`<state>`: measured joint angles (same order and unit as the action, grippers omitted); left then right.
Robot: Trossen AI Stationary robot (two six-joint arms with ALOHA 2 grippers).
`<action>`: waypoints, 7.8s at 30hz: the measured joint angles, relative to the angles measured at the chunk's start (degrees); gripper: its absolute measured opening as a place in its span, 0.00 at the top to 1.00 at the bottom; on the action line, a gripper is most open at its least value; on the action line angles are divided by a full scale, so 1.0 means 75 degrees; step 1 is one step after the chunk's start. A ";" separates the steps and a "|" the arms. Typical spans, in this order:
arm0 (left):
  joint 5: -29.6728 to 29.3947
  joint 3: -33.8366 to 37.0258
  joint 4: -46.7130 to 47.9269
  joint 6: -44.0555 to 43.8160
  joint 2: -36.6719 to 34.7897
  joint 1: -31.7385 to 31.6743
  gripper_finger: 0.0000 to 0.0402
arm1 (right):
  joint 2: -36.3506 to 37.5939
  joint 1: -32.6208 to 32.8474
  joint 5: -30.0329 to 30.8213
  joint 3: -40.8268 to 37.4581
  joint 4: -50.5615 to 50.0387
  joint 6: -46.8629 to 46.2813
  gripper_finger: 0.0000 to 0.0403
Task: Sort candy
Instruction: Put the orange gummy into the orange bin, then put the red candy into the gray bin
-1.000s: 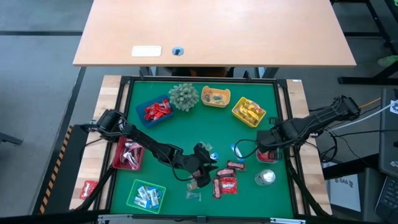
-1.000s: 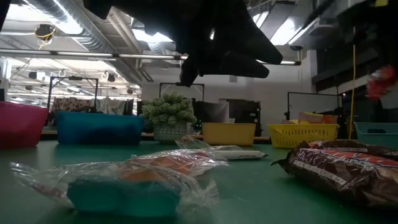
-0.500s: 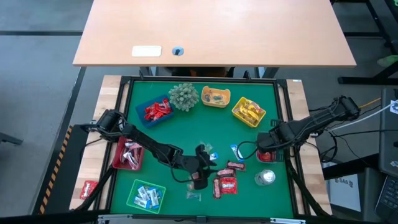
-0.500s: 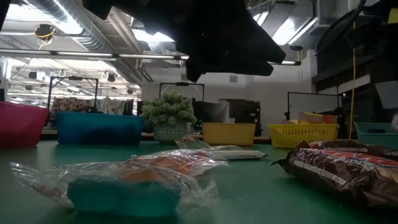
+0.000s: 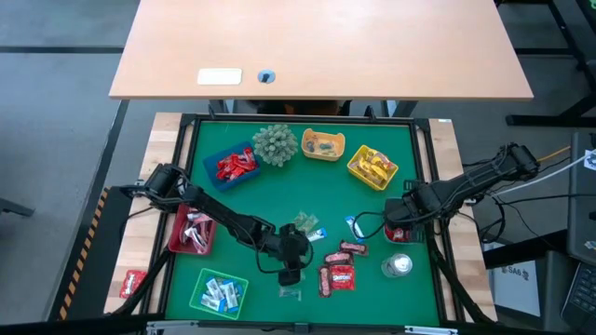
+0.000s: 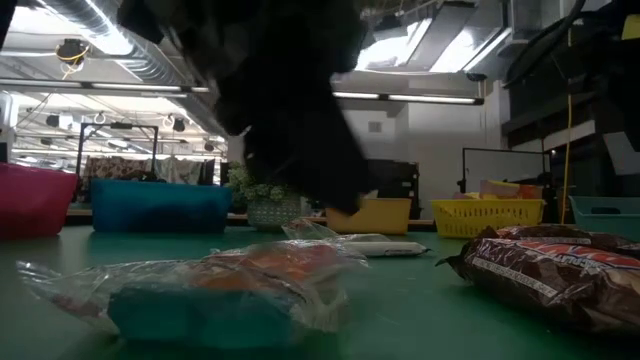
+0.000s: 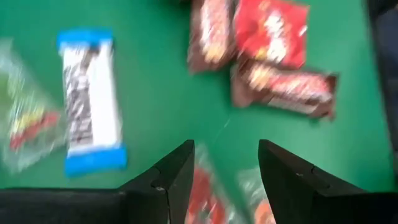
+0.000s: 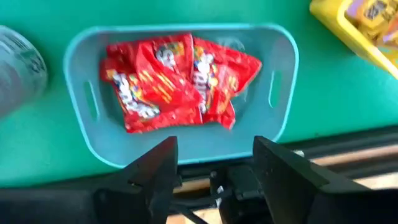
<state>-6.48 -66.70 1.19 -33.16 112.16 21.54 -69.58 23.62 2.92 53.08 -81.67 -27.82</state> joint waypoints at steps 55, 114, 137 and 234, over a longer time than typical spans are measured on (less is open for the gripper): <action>-0.1676 -0.0012 0.1886 0.0037 0.0131 0.0659 0.78 | 0.0000 0.0001 0.0009 -0.0003 0.1604 0.0004 0.48; -0.1615 0.0000 -0.3720 0.2486 0.0140 -0.5648 0.84 | 0.0000 0.0003 0.0554 -0.0003 0.3565 0.0353 0.48; -0.1638 0.0000 -0.3711 0.2491 0.0140 -0.5657 0.63 | 0.0000 0.0003 0.0469 -0.0003 0.4379 0.0371 0.48; -0.1268 -0.0006 -0.4165 0.4099 0.0126 -0.2629 0.60 | -0.4639 0.2547 0.0785 0.0343 0.9224 0.2018 0.90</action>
<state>-15.99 -66.74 -30.04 -2.42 113.10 1.83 -104.38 42.72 8.81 55.65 -12.49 -12.69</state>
